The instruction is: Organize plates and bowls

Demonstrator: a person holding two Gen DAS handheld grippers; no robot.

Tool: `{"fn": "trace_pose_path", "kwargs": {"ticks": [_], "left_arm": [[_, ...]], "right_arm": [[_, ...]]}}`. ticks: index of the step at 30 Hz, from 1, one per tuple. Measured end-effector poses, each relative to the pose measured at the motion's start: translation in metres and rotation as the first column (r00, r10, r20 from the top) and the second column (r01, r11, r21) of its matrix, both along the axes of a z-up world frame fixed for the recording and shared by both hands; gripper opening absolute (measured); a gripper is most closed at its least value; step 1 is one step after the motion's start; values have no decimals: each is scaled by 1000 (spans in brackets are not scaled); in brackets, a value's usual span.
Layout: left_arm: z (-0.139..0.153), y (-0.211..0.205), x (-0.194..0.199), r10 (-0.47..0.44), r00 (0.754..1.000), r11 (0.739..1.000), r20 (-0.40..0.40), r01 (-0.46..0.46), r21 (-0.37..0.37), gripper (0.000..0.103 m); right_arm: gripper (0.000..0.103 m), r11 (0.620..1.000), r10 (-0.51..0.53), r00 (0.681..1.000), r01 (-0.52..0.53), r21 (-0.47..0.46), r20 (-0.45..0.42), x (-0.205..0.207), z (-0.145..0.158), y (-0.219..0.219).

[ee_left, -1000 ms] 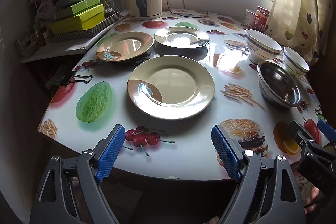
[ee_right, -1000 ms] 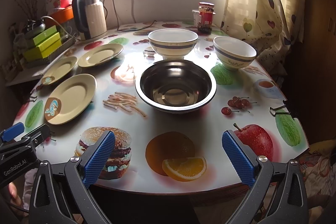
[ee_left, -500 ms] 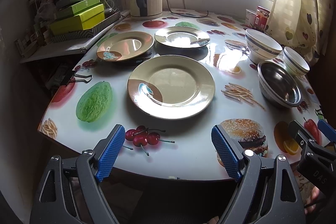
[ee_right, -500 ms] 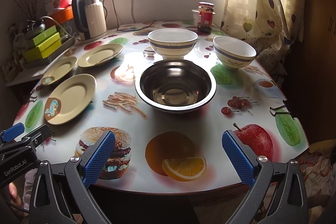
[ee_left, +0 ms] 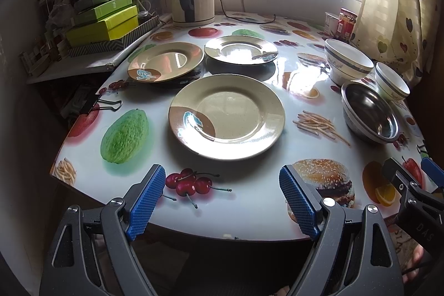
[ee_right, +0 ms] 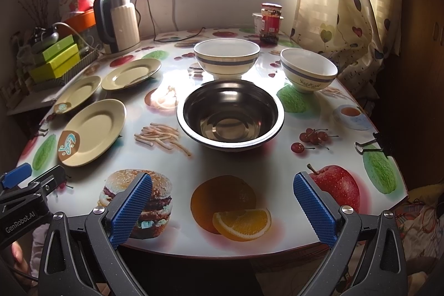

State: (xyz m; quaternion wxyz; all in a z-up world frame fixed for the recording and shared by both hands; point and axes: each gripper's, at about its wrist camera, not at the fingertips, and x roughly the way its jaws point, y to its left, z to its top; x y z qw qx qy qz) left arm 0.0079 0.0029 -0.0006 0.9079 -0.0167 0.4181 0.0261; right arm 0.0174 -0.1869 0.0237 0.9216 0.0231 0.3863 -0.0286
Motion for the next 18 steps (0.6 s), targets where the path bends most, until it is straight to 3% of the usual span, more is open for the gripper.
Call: {"fn": "trace_pose_path", "kwargs": {"ticks": [9,14,18], "left_arm": [[9,25,10,40,999,998,17,-39,-53,85],[16,50,22,84,996,996,8,-84,-30,85],[20,77,36,104,995,992,-12,-104,-73,85]], "right_arm": [[103,1000,14,1000,-14,10,18,7,8,-8],[103,995,94,992,-95,17,83,22,29,2],[103,984,172,978,-175,12,120,39,46,16]]}}
